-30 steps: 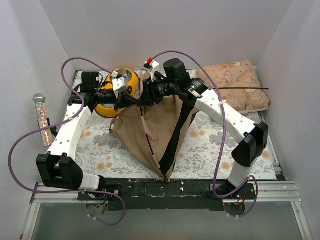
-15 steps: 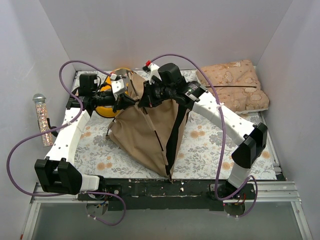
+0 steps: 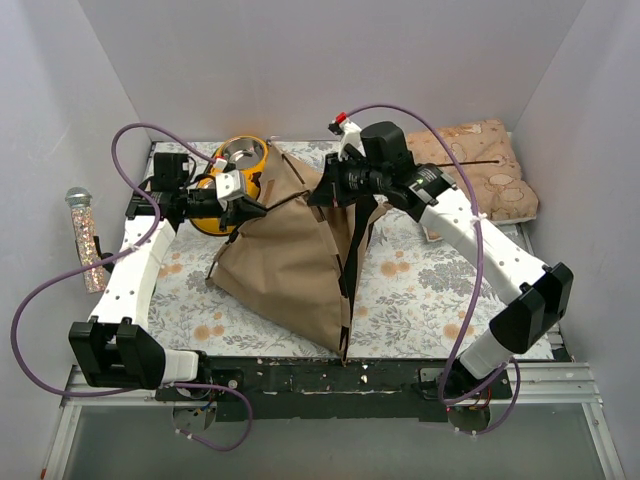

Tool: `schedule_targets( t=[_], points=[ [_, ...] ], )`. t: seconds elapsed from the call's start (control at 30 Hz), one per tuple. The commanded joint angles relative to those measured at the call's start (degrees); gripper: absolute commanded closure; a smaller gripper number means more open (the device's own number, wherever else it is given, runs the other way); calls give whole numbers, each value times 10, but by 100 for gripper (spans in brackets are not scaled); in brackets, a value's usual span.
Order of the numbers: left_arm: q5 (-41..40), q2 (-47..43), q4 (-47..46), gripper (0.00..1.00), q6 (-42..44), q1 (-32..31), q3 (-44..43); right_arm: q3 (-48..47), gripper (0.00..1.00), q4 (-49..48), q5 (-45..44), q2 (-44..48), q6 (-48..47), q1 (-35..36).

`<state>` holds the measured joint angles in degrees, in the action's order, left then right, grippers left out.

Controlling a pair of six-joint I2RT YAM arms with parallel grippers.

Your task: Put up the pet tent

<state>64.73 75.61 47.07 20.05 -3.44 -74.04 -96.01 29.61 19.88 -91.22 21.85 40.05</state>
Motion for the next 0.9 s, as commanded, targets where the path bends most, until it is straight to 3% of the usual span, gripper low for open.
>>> schedule_targets(
  t=[0.0, 0.13, 0.2, 0.27, 0.4, 0.6, 0.87],
  points=[
    [-58, -1, 147, 100, 65, 65, -8, 30, 99, -60, -91, 89, -44, -60],
    [-42, 1, 170, 100, 98, 70, -17, 73, 99, -72, -78, 106, -46, -64],
    [-15, -1, 146, 98, 48, 58, -29, 84, 99, -91, -46, 105, -38, -61],
    [4, -6, 102, 77, -24, 43, -45, 93, 99, -108, -25, 101, -29, -59],
    [5, -20, 34, 57, -158, 25, -65, 101, 99, -127, -5, 97, -15, -58],
    [-12, -34, 192, 56, -50, 106, -73, 108, 99, -134, -4, 104, -24, -57],
    [-12, -28, 200, 63, -27, 100, -52, 107, 99, -141, 2, 96, -10, -58]
  ],
)
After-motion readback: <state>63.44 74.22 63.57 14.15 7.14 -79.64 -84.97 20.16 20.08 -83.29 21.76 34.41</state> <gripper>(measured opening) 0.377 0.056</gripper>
